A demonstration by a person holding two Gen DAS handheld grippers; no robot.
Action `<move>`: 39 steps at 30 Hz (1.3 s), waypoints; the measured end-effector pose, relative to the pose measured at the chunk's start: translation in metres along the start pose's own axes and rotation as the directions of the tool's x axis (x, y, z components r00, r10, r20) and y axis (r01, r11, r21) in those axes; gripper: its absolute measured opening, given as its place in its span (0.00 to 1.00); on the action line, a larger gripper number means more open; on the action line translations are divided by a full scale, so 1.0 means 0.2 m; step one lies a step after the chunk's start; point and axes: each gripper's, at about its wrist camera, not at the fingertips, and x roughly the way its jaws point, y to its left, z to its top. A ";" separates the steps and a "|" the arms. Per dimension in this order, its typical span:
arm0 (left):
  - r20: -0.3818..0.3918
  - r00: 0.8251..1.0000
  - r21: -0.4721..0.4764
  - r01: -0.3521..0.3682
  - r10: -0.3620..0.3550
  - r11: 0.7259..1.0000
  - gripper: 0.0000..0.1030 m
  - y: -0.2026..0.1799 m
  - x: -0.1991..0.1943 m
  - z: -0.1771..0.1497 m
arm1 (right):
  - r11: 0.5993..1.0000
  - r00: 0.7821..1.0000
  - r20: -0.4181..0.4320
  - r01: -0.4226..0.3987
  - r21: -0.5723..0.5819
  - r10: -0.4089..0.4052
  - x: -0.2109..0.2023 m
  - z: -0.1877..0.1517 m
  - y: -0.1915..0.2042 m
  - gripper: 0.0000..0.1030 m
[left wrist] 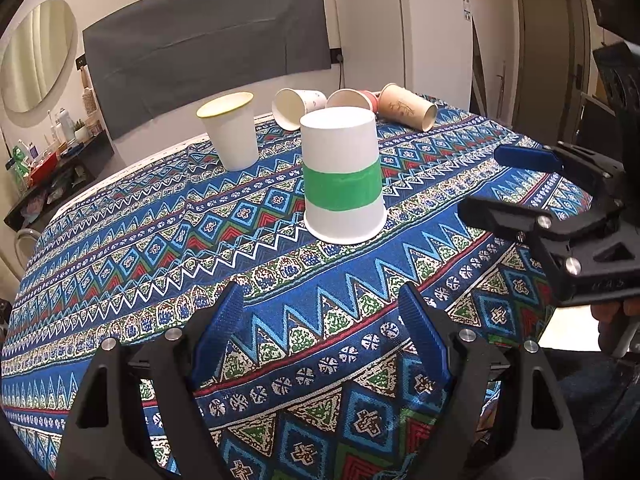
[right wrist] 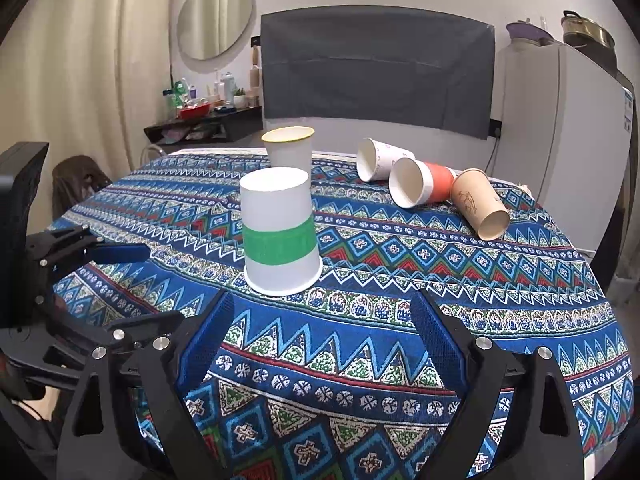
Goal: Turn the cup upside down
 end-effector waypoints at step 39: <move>0.069 0.997 -0.080 -0.008 0.014 0.997 0.78 0.05 -0.03 -0.03 | 1.000 1.000 0.006 -0.007 0.019 0.007 -0.07 -0.05 0.00 0.84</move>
